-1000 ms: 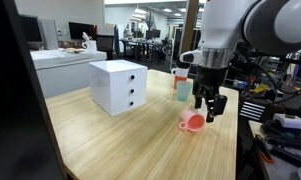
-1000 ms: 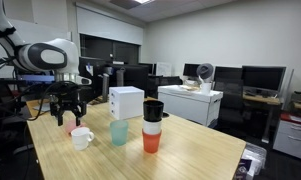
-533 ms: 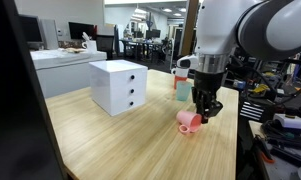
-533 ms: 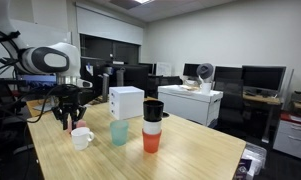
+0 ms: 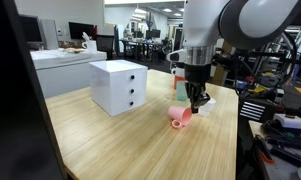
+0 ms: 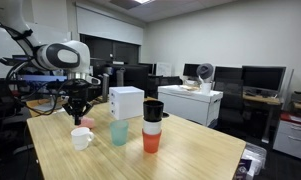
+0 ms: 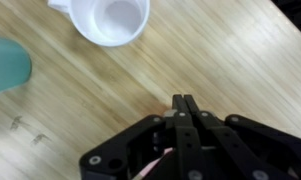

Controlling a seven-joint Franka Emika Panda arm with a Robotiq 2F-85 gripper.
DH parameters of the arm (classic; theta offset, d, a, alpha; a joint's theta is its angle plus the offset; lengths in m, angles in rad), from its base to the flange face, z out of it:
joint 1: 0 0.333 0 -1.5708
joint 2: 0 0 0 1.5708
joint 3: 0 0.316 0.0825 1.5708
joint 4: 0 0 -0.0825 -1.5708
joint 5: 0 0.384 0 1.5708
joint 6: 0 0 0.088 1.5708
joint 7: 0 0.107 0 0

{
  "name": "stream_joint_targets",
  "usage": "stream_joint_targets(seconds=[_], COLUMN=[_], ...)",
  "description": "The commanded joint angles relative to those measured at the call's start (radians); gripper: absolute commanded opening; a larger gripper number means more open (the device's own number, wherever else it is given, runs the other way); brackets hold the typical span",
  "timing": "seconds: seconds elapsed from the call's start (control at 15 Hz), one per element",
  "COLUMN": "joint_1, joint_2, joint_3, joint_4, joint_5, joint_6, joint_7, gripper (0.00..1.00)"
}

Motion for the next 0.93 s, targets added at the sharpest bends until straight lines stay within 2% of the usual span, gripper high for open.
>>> stream_joint_targets(seconds=[0.0,0.67,0.73,0.87], joint_1=[-0.023,-0.030,-0.030,-0.029], joint_2=[0.026,0.025,0.024,0.020], joint_3=[0.011,0.014,0.013,0.013], joint_4=[0.042,0.097,0.097,0.097], joint_5=[0.008,0.023,0.028,0.035], joint_6=[-0.027,-0.112,-0.109,-0.109], joint_7=[-0.002,-0.015,-0.027,-0.035], gripper=[0.06,0.06,0.32,0.39])
